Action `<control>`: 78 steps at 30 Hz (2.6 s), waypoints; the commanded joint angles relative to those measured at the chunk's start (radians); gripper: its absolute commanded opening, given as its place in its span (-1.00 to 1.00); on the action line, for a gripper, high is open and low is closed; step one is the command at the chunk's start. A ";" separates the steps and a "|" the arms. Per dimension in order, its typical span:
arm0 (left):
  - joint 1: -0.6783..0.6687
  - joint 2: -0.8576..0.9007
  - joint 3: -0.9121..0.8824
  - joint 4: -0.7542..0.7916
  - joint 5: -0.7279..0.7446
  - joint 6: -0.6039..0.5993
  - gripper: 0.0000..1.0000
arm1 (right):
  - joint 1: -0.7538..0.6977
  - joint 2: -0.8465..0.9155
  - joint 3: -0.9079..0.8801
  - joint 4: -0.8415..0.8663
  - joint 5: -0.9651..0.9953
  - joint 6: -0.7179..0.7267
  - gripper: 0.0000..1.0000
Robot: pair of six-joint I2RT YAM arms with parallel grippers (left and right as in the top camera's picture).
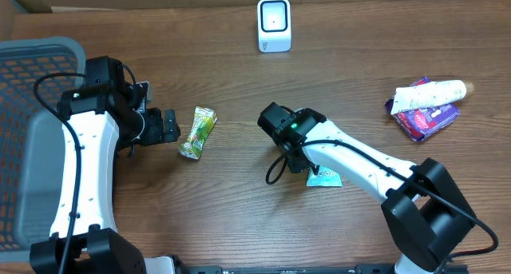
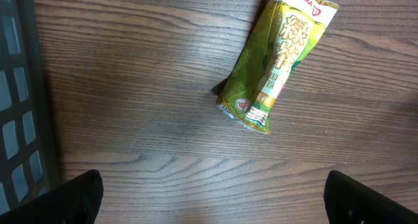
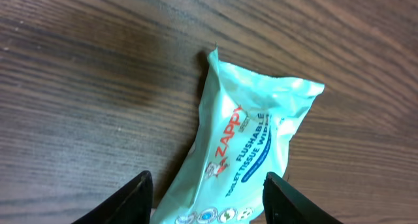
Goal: Scan the item barcode
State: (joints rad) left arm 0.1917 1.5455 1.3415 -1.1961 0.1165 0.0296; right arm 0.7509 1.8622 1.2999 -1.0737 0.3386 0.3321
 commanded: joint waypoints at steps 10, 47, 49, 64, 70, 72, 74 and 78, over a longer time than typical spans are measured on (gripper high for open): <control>0.004 0.006 0.006 0.000 0.006 0.016 0.99 | 0.005 0.058 -0.005 0.045 0.050 -0.012 -0.03; 0.004 0.006 0.006 0.001 0.006 0.016 0.99 | -0.161 0.044 0.302 0.079 -0.903 -0.156 -0.93; 0.004 0.006 0.006 0.000 0.006 0.016 0.99 | -0.211 0.057 0.283 0.131 -1.078 -0.183 -0.93; 0.004 0.006 0.006 0.000 0.006 0.016 0.99 | -0.330 0.227 0.178 0.196 -1.192 -0.146 -0.93; 0.004 0.006 0.006 0.000 0.006 0.016 0.99 | -0.340 0.237 0.178 0.203 -1.110 -0.135 -0.89; 0.004 0.006 0.006 0.000 0.006 0.016 0.99 | -0.346 0.237 0.178 0.184 -1.022 -0.114 -0.83; 0.004 0.006 0.006 0.001 0.006 0.016 0.99 | -0.351 0.237 0.178 0.163 -0.940 -0.102 -0.78; 0.004 0.006 0.006 0.000 0.006 0.016 0.99 | -0.362 0.237 0.178 0.129 -0.809 -0.076 -0.64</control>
State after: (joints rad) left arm 0.1917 1.5455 1.3415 -1.1961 0.1165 0.0299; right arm 0.4053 2.1056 1.4788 -0.9348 -0.6559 0.2253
